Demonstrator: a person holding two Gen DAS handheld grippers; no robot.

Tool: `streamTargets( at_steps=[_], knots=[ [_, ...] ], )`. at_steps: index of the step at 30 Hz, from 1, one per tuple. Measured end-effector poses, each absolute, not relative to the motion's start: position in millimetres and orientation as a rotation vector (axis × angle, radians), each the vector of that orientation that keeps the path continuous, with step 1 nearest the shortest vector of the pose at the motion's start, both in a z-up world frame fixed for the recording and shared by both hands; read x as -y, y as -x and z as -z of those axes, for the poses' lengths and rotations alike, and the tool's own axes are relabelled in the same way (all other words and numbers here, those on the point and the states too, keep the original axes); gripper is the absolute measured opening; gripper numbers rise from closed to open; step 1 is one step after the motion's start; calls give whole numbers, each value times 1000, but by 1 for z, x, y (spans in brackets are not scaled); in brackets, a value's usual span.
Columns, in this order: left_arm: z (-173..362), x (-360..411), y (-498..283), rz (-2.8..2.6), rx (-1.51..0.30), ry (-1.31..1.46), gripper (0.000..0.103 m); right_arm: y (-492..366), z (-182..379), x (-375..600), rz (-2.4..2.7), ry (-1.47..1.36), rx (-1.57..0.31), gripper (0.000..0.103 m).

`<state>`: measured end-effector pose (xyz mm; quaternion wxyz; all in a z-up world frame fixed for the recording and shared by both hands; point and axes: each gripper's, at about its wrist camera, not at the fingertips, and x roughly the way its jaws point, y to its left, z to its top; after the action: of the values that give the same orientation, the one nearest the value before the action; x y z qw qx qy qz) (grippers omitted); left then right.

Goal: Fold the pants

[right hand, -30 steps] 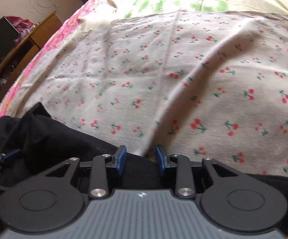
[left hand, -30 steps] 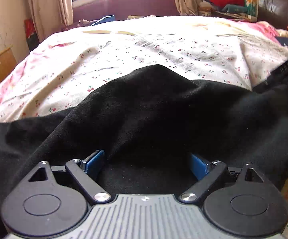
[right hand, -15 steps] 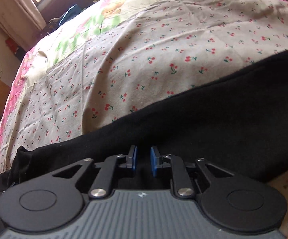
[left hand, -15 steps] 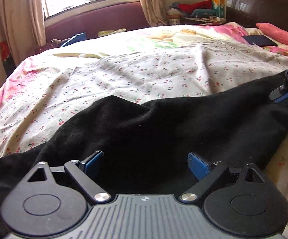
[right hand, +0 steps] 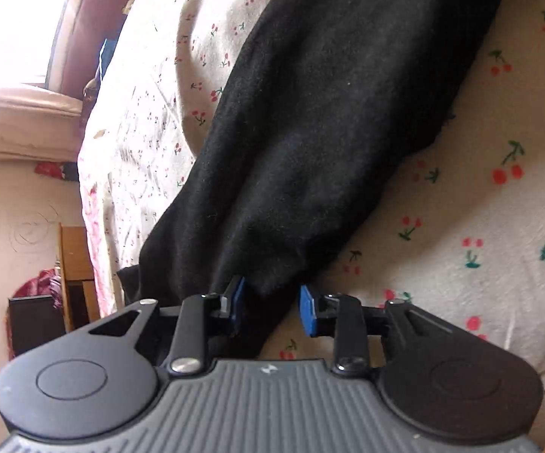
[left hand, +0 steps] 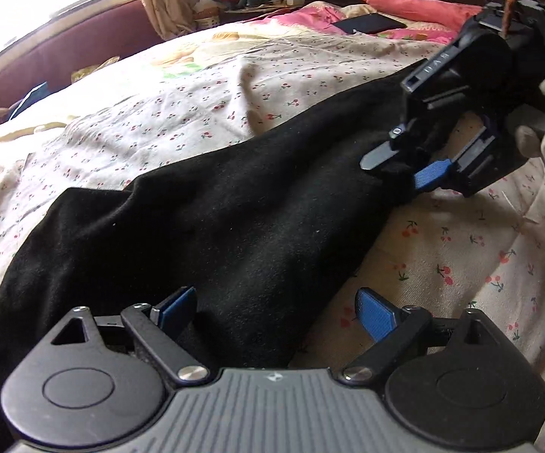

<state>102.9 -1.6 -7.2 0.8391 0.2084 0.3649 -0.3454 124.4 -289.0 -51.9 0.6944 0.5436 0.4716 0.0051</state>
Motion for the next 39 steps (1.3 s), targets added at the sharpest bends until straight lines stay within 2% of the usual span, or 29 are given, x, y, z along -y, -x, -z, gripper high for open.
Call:
streamTargets(
  at_steps=[2,3,4,5,6,7,10,12,17,21,24,25,27,30,32,33,37,39],
  knots=[
    [9,6,-101,728,-767,-478,99,-125,54,287,-18,-1226,-1034,39],
    [10,6,-105,727,-795,-477,86,-124,53,286,-16,-1215,-1029,38],
    [9,4,-110,721,-823,-457,69,-124,51,285,-9,-1194,-1042,28],
    [7,0,-116,714,-849,-426,63,-124,48,285,-1,-1164,-1058,15],
    [5,-2,-121,724,-869,-396,59,-125,45,286,9,-1135,-1077,9],
    [1,-5,-127,744,-893,-362,50,-126,44,288,16,-1127,-1095,7],
    [-4,-7,-130,774,-928,-340,37,-127,34,288,-1,-1120,-1097,5],
    [5,-4,-123,796,-951,-382,33,-124,25,285,-11,-1058,-1109,3],
    [17,-5,-122,783,-984,-364,33,-112,51,291,80,-1055,-1217,0],
    [4,-13,-127,793,-1009,-307,33,-128,23,272,-26,-791,-1294,0],
    [-13,-26,-139,802,-1025,-176,33,-143,-19,266,-144,-668,-1249,4],
    [-19,-31,-144,792,-1012,-144,33,-154,-30,268,-178,-650,-1202,8],
    [-31,-35,-157,782,-967,-103,34,-185,-38,270,-264,-610,-1111,8],
    [-49,-41,-182,783,-848,-90,41,-249,-24,259,-433,-503,-1054,8],
    [-54,-52,-193,787,-850,-73,54,-285,-8,243,-498,-349,-1060,23],
    [-50,-54,-189,773,-865,-99,59,-296,0,237,-516,-272,-1072,23],
    [-12,-45,-153,911,-1096,-203,58,-303,20,230,-536,-218,-1091,23],
    [-14,-42,-157,942,-1091,-146,58,-303,17,228,-600,-180,-1075,24]
  ],
)
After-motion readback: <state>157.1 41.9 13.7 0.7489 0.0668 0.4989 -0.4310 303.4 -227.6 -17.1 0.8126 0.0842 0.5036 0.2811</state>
